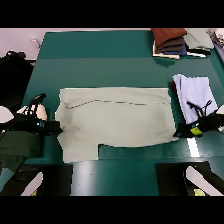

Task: Fold the shirts.

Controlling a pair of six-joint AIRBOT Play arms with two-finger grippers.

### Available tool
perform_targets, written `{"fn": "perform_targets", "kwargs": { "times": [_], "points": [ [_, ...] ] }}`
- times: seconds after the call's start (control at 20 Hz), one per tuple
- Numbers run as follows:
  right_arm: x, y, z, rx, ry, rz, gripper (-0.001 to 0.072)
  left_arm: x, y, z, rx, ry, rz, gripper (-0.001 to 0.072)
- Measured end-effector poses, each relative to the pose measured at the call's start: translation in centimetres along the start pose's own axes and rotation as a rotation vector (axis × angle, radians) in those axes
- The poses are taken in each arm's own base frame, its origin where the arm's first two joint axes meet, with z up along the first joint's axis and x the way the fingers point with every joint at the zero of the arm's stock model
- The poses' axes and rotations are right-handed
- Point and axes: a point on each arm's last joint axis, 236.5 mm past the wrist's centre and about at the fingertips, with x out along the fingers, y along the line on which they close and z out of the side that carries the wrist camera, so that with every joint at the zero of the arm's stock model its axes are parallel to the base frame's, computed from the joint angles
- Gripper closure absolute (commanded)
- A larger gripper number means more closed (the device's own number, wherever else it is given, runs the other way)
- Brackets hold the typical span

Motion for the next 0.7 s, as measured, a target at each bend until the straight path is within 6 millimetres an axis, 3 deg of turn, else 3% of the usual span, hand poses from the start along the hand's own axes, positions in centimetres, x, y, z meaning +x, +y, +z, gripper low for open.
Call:
{"fn": "perform_targets", "kwargs": {
  "times": [0.25,0.55,0.7],
  "points": [
    [-4.4,3.0,5.1,-0.122,-0.130,-0.043,0.0696,-1.0,0.1,4.9,0.044,-0.076,0.032,0.0681],
    [-7.0,5.2,13.3,-0.155,-0.212,-0.054,0.0696,-0.8,0.6,14.8,0.073,-0.186,0.058,0.0681],
    [-7.6,5.5,17.0,-0.145,-0.236,-0.053,0.0696,0.5,1.3,19.4,0.071,-0.218,0.067,0.0680]
  ]
}}
